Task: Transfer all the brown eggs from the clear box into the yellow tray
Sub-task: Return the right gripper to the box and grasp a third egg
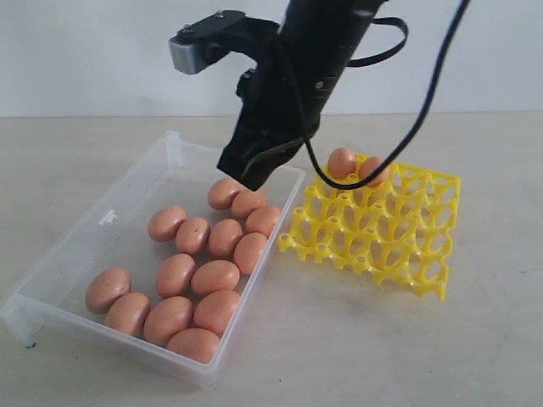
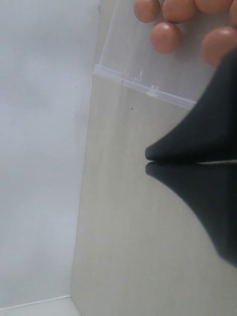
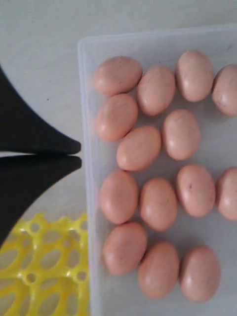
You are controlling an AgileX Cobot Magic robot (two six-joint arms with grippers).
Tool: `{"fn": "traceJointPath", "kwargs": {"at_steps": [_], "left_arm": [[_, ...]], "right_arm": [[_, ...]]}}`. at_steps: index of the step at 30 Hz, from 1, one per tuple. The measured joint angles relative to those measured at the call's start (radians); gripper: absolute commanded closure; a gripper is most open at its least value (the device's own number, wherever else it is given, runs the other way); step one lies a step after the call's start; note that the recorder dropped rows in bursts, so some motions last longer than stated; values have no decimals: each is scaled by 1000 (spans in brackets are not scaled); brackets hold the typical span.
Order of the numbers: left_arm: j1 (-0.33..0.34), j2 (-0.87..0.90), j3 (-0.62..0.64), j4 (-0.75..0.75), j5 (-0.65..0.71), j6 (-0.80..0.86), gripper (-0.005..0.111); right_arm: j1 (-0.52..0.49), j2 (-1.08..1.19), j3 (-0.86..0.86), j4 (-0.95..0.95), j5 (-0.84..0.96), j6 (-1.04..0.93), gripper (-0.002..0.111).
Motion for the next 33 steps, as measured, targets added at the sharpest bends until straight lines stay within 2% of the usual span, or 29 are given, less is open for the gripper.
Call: {"fn": "traceJointPath", "kwargs": {"at_steps": [3, 7, 9, 13, 15, 33], "left_arm": [[0, 0, 0, 0, 0, 0, 111], [0, 0, 0, 0, 0, 0, 111], [0, 0, 0, 0, 0, 0, 111], [0, 0, 0, 0, 0, 0, 111], [0, 0, 0, 0, 0, 0, 111], [0, 0, 0, 0, 0, 0, 111]], "right_arm": [[11, 87, -73, 20, 18, -76, 108], [36, 175, -88, 22, 27, -196, 106], [48, 203, -88, 20, 29, -246, 95], [76, 241, -91, 20, 24, -333, 61], [83, 253, -91, 20, 5, -353, 54], [89, 333, -91, 23, -203, -364, 54]]}}
